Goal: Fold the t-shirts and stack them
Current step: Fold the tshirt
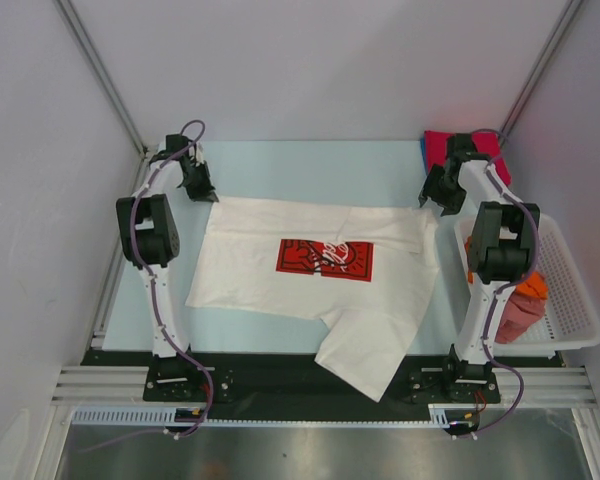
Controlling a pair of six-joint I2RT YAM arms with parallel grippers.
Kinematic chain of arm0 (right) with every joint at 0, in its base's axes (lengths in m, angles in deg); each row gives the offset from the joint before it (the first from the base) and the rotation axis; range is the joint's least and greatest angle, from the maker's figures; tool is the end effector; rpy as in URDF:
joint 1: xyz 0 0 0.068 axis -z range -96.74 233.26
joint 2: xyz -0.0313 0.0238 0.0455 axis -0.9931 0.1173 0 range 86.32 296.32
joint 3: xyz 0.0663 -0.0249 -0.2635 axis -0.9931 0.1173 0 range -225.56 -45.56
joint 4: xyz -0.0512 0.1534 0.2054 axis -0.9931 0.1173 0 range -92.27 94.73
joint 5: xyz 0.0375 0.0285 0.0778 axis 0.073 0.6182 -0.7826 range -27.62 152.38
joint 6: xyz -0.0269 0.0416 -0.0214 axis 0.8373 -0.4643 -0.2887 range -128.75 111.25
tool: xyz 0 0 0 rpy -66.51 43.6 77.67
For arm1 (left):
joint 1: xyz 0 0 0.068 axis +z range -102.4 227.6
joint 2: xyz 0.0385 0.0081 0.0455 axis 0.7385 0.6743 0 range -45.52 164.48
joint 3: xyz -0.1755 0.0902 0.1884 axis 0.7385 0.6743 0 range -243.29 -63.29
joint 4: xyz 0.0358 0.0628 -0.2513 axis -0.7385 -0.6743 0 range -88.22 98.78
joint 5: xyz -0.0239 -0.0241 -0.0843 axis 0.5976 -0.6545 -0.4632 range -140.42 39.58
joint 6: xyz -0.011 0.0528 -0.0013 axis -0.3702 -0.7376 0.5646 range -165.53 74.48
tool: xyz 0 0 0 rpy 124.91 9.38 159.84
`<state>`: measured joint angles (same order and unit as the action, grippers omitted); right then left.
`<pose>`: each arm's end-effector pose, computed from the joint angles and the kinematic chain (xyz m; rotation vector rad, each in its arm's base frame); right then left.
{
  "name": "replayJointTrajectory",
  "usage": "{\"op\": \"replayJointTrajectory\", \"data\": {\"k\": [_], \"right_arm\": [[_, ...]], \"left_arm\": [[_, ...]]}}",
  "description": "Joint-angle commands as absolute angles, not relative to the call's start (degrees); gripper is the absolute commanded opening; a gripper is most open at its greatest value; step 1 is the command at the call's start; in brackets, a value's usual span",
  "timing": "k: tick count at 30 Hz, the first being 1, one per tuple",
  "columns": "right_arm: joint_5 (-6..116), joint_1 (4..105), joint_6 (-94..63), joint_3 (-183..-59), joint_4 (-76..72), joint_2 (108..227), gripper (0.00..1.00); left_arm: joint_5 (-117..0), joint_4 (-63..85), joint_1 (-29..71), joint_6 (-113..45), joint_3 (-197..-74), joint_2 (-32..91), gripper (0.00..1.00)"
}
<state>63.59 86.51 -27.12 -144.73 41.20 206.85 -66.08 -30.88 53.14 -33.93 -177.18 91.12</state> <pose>0.4500 -0.0262 0.2084 0.5131 2.6537 0.0510 0.5098 0.0398 0.1594 -0.3062 2.6323 -0.3980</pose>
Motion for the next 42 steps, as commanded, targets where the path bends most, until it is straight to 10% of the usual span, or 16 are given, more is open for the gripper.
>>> {"op": "replayJointTrajectory", "data": {"k": [1, 11, 15, 23, 42], "right_arm": [[62.99, 86.17, -27.56, -147.95, 40.54, 207.96, 0.66], [53.25, 84.41, -25.45, -155.50, 39.04, 215.16, 0.63], [50.86, 83.44, -24.66, -156.56, 36.15, 215.70, 0.80], [49.28, 81.95, -25.98, -162.54, 37.63, 221.67, 0.82], [43.04, 82.56, -20.09, -161.92, 36.58, 225.19, 0.31]], "left_arm": [[-61.24, -28.93, 55.77, -32.79, -179.84, 91.68, 0.00], [-57.63, -26.73, 59.55, -31.82, -180.28, 91.06, 0.00], [-58.42, -26.03, 60.96, -31.11, -178.70, 90.44, 0.00], [-58.16, -25.94, 61.75, -31.38, -177.82, 90.36, 0.00], [-58.95, -25.85, 62.63, -31.73, -176.41, 90.18, 0.00]]}}
